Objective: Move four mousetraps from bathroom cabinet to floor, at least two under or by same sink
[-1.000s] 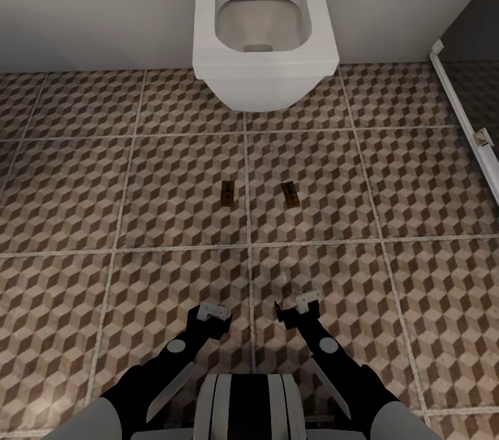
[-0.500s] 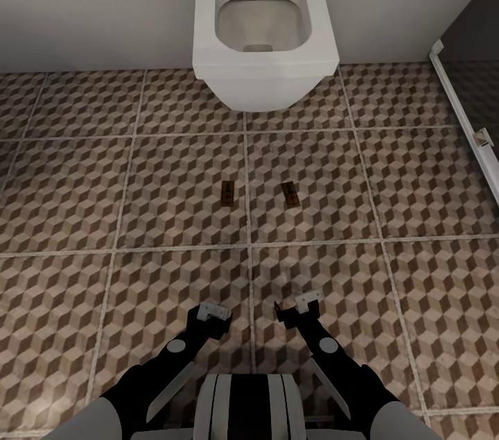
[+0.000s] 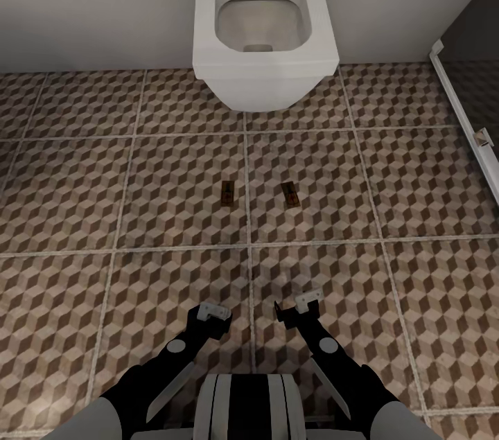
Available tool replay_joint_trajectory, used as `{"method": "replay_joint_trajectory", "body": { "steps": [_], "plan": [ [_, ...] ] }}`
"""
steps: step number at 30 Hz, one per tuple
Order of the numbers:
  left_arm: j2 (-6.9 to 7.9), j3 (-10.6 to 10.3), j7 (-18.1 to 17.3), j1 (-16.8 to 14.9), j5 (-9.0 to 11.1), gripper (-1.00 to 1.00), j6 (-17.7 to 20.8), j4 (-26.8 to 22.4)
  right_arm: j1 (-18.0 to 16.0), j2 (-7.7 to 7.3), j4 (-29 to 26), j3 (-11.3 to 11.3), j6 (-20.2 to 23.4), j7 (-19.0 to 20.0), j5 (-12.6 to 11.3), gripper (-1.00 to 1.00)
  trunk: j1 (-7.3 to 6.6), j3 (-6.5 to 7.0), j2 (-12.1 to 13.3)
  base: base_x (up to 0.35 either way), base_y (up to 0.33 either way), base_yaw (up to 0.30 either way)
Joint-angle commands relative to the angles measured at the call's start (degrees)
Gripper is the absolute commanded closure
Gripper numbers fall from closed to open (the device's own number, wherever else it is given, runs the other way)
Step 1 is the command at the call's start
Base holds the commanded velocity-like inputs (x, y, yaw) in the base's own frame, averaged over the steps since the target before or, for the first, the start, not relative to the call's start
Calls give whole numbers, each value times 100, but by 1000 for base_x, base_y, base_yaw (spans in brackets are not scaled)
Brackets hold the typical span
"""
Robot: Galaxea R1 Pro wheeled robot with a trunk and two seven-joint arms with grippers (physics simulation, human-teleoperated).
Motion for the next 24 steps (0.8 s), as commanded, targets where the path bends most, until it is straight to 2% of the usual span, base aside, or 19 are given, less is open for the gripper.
{"method": "replay_joint_trajectory", "body": {
  "steps": [1,17,24],
  "plan": [
    [8,-38,55,-6,43,-100,16,-14,-6,-8,1,47,-22,-49,-60,-100,-1,-3,-1,0,0,0],
    [8,-38,55,-4,43,-100,16,-9,-6,-5,1,47,-22,-50,-60,-100,-1,-3,-1,0,0,0],
    [8,-38,61,-5,43,-100,16,-11,-6,-5,1,47,-22,-50,-60,-100,-19,152,8,0,0,0]
  ]
}}
